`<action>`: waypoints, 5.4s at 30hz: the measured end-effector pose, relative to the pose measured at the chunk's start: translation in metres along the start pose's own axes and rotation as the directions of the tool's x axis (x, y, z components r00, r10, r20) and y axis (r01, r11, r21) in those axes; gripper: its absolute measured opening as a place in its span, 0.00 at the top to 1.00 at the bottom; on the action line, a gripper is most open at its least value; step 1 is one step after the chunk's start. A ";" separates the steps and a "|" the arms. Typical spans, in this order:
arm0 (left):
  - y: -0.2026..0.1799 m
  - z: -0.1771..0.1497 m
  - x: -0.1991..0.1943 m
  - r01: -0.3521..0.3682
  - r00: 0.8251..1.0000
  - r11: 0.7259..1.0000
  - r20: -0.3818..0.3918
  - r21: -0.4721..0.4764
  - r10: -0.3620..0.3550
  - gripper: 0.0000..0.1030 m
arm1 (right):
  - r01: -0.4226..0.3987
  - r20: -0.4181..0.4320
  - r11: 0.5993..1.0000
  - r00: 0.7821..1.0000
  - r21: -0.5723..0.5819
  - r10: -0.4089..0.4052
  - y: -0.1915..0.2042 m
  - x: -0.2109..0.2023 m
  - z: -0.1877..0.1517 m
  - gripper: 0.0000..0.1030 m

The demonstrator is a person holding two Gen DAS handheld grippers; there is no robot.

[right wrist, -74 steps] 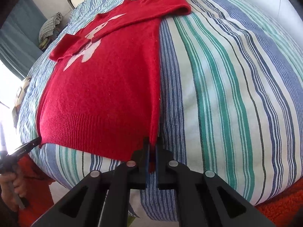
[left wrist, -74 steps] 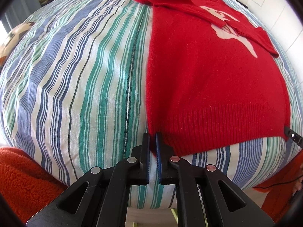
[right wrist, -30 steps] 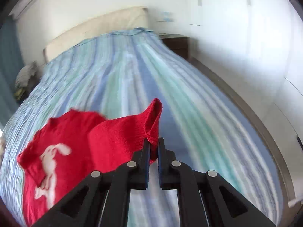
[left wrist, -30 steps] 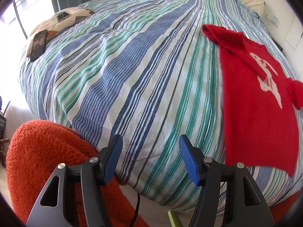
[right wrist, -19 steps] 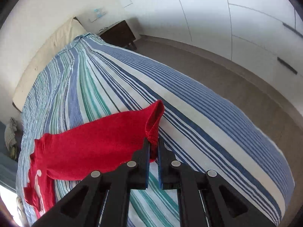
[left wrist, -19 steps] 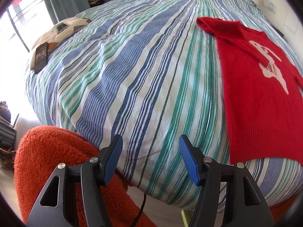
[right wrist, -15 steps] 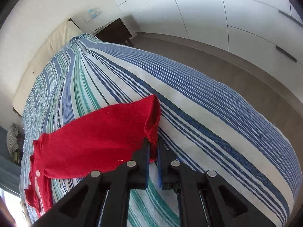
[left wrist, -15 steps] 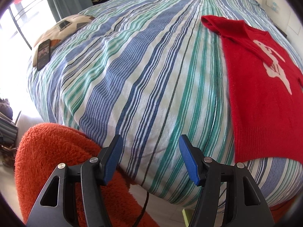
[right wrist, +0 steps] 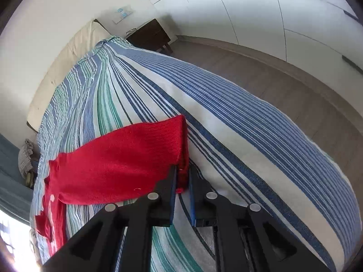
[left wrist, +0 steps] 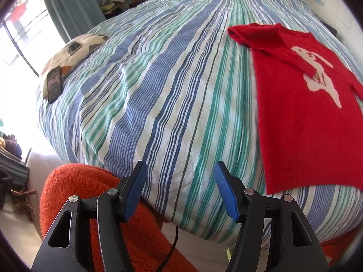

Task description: Fold small clothes

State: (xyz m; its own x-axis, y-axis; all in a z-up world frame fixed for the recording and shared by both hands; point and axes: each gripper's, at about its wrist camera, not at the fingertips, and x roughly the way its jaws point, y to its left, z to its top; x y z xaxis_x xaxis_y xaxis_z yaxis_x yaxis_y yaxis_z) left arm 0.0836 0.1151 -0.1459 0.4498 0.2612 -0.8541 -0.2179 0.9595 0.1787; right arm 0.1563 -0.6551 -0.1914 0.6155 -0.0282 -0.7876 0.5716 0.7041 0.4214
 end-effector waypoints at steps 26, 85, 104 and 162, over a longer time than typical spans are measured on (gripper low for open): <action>-0.267 0.148 0.089 0.229 0.967 0.650 -0.095 0.724 -0.236 0.93 | -0.134 0.004 0.964 0.990 -0.229 0.139 0.097 -0.086 -0.144 0.49; -0.019 0.166 0.179 0.389 0.878 0.801 0.082 0.455 -0.473 0.00 | 0.212 0.093 0.873 0.977 -0.439 -0.190 0.132 -0.018 -0.191 0.23; -0.019 0.162 0.181 0.373 0.884 0.804 0.086 0.464 -0.460 0.00 | 0.305 0.149 0.857 0.952 -0.415 -0.267 0.139 -0.010 -0.195 0.12; -0.019 0.163 0.181 0.373 0.884 0.803 0.085 0.464 -0.460 0.00 | 0.183 0.171 0.895 0.978 -0.407 -0.122 0.123 -0.028 -0.205 0.03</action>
State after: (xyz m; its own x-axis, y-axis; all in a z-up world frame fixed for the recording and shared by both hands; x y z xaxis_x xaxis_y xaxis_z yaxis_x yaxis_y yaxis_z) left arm 0.3100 0.1612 -0.2242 0.5715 -0.2014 -0.7955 0.3948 0.9173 0.0514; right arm 0.0982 -0.4222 -0.2093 0.6247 -0.2350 -0.7447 0.4032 0.9137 0.0499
